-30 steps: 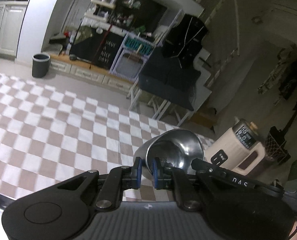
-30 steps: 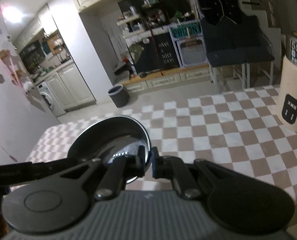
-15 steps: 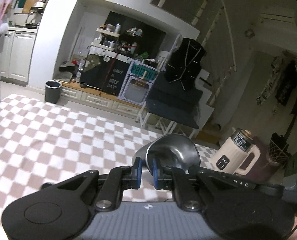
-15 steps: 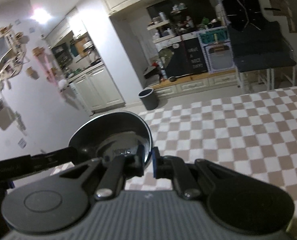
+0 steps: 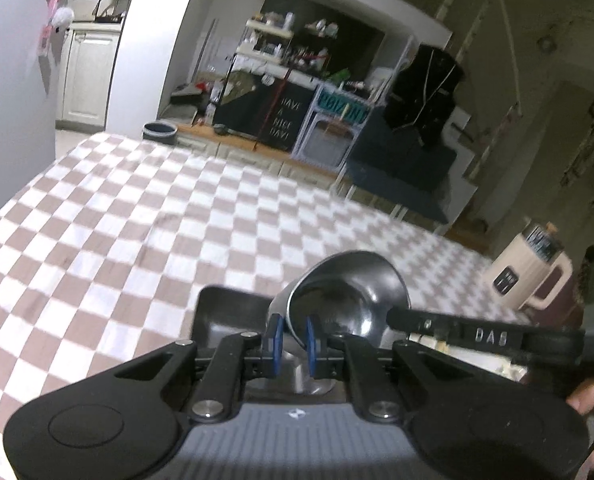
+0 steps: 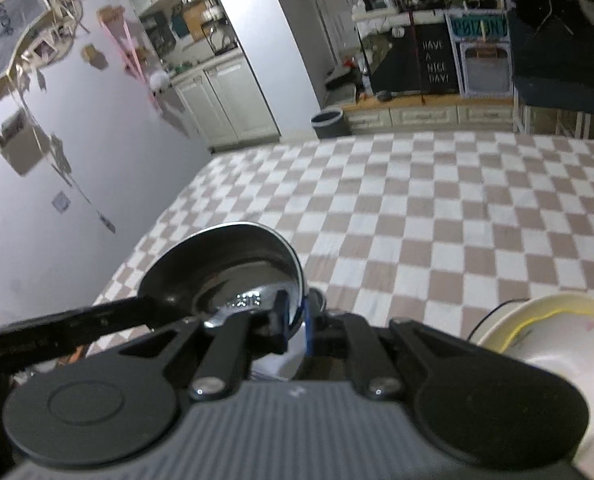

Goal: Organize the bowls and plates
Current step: 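Lift the round steel bowl and carry it to a rectangular steel pan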

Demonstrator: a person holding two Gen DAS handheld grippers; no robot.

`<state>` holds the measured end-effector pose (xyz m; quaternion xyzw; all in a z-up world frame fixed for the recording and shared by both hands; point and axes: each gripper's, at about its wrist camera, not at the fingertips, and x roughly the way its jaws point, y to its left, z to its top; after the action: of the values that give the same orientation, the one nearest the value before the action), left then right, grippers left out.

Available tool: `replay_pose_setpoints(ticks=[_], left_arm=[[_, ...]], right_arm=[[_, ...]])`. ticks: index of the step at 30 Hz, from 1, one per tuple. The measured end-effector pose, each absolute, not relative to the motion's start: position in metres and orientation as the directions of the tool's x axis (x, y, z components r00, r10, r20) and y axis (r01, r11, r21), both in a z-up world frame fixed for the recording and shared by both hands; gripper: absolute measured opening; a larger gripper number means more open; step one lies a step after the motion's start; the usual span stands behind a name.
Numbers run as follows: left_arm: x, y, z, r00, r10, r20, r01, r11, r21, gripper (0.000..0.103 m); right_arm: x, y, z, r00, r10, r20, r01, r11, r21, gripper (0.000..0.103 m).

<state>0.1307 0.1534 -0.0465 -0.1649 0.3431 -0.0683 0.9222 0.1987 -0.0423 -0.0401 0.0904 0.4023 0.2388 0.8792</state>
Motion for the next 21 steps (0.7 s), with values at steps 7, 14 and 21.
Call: replay_pose_setpoints(ticks=[7,14,21], left_arm=[[0.137,0.171,-0.073,0.701,-0.249,-0.668,-0.019,0.93,-0.368,0.014],[0.143,0.176,-0.089,0.663,-0.259,-0.702,-0.031,0.928,-0.372,0.014],[0.148,0.176,-0.093,0.651,-0.246,-0.718,-0.027,0.938,-0.346,0.016]], right_arm=[[0.21,-0.018,-0.056,0.525,0.478,-0.704,-0.338,0.876,0.343,0.008],[0.22,-0.005,-0.07,0.484,0.455,-0.747,-0.322,0.887,0.331,0.007],[0.229,0.003,-0.081,0.471,0.44,-0.765,-0.321,0.893,0.316,0.007]])
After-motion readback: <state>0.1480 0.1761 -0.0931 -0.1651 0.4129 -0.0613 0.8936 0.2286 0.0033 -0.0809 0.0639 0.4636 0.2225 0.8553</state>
